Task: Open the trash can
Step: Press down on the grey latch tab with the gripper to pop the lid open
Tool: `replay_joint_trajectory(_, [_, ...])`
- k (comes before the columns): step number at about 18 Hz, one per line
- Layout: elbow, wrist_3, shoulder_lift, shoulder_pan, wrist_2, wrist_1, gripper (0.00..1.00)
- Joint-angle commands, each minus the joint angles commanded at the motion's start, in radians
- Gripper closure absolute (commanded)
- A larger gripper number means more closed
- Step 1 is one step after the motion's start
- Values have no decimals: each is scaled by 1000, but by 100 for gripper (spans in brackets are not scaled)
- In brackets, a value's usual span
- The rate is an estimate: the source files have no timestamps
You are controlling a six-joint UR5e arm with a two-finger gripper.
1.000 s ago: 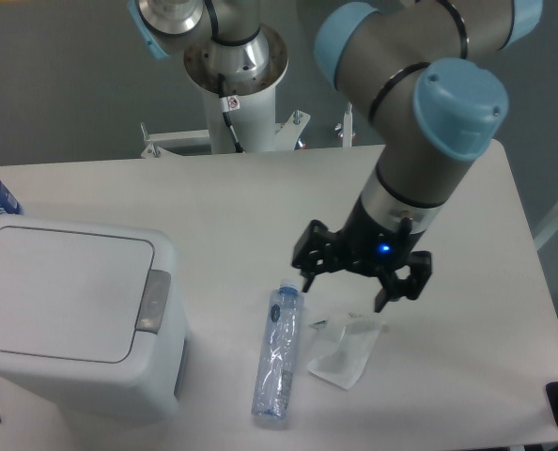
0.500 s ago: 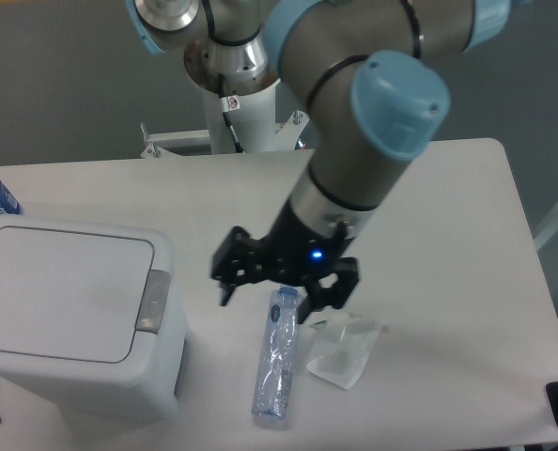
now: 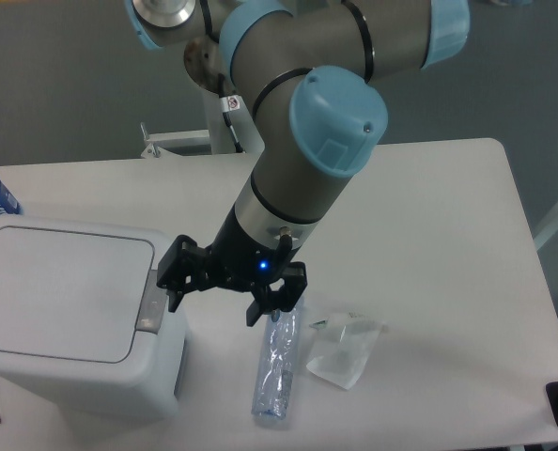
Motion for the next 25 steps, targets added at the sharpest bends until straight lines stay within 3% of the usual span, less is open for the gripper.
replay_joint_trajectory(8, [-34, 5, 3, -18, 12, 2, 0])
replay_joint_trajectory(25, [-34, -2, 3, -22, 12, 5, 0])
